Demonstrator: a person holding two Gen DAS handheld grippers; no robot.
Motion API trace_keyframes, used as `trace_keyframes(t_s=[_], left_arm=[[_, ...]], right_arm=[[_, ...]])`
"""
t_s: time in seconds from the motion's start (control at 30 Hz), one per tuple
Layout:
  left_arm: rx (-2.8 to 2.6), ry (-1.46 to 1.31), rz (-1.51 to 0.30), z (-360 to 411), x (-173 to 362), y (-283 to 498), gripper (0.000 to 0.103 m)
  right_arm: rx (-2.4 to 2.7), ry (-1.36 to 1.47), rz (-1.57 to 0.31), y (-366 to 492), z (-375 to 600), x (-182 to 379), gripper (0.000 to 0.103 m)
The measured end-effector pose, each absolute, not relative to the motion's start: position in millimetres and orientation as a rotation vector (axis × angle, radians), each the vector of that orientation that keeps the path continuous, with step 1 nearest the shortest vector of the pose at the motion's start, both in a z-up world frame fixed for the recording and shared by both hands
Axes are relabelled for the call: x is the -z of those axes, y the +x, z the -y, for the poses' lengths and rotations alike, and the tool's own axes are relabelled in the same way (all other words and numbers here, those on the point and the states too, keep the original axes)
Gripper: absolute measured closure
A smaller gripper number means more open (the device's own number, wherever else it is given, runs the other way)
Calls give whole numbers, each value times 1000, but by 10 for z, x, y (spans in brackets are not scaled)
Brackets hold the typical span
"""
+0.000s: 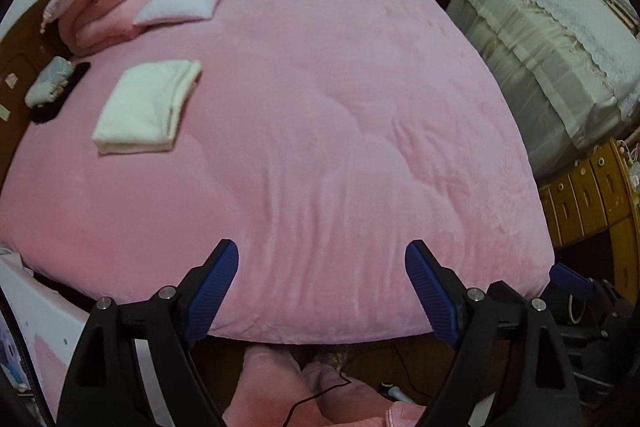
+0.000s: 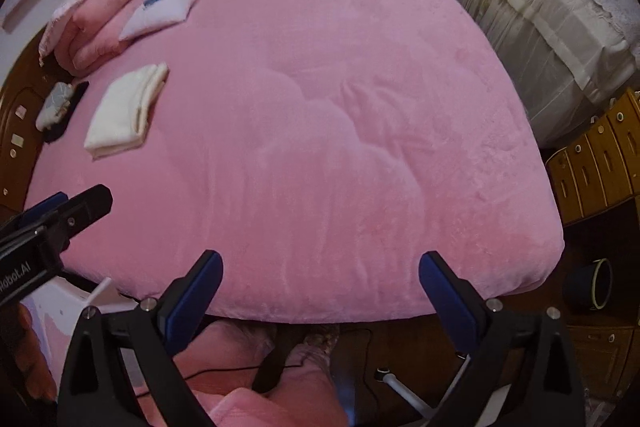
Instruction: Fold large clothes
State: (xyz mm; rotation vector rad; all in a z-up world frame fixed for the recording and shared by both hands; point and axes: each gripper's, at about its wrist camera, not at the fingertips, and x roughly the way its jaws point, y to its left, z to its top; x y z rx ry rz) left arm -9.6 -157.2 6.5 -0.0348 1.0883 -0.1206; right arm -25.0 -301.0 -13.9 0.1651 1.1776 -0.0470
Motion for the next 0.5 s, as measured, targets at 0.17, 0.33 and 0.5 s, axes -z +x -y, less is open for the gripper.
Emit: trace_keyframes(t_s=[0.17,0.33,0.5], left_arm=[[72,-6,-1024,1555,-245,-441,19],[50,1,-1026,1399,-109,-500,19],[-8,70,-1006,1350,82,-573,19]], right_arm=[[23,144,-1156,-477,2935,-6,4],[8,166,-1159,-620,2821,40,4],[26,48,-1086,-624,2691,72,4]])
